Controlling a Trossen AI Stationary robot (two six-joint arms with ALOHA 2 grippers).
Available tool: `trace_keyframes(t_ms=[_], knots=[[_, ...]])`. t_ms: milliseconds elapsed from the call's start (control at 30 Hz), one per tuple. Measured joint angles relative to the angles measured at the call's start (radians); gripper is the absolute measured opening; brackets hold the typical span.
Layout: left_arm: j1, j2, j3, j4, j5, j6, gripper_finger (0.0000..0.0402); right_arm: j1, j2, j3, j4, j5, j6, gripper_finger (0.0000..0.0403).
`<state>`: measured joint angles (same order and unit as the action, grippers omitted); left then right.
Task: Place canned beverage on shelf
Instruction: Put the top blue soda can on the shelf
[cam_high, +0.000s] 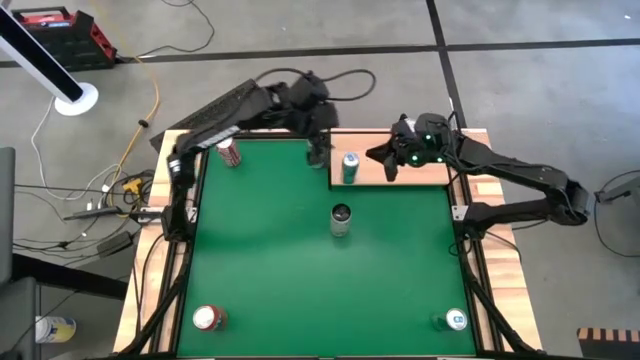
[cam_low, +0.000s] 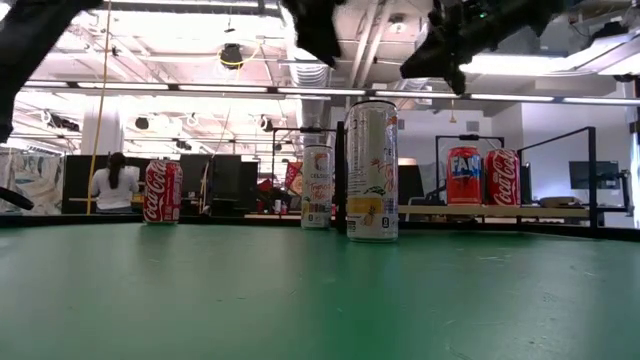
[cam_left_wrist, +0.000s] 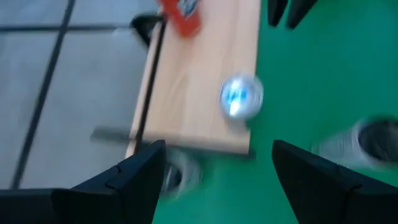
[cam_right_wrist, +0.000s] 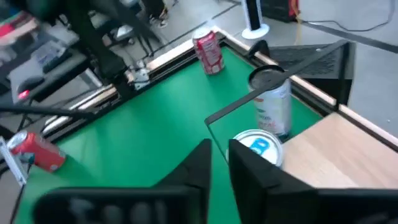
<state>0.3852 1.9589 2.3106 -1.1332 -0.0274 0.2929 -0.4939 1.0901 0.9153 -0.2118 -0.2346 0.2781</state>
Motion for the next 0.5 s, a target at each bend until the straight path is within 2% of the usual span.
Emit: trace_keyframes(t_ms=[100, 233, 333, 500], knots=[[0.007, -0.090, -0.036, -0.096, -0.065, -0.031, 0.0268, 0.011, 0.048, 0.044, -0.037, -0.006, -0.036, 0.0145], [0.017, -0.226, -0.192, -0.084, -0.074, -0.073, 0.0248, 0.018, 0.126, 0.140, -0.136, 0.000, -0.123, 0.0234], [0.014, -0.365, -0.390, 0.026, -0.063, -0.093, 0.0232, 0.030, 0.196, 0.211, -0.197, 0.009, -0.192, 0.0293], [0.009, -0.632, -0.831, 0.300, -0.057, -0.167, 0.0208, 0.037, 0.296, 0.293, -0.315, 0.018, -0.282, 0.0364]])
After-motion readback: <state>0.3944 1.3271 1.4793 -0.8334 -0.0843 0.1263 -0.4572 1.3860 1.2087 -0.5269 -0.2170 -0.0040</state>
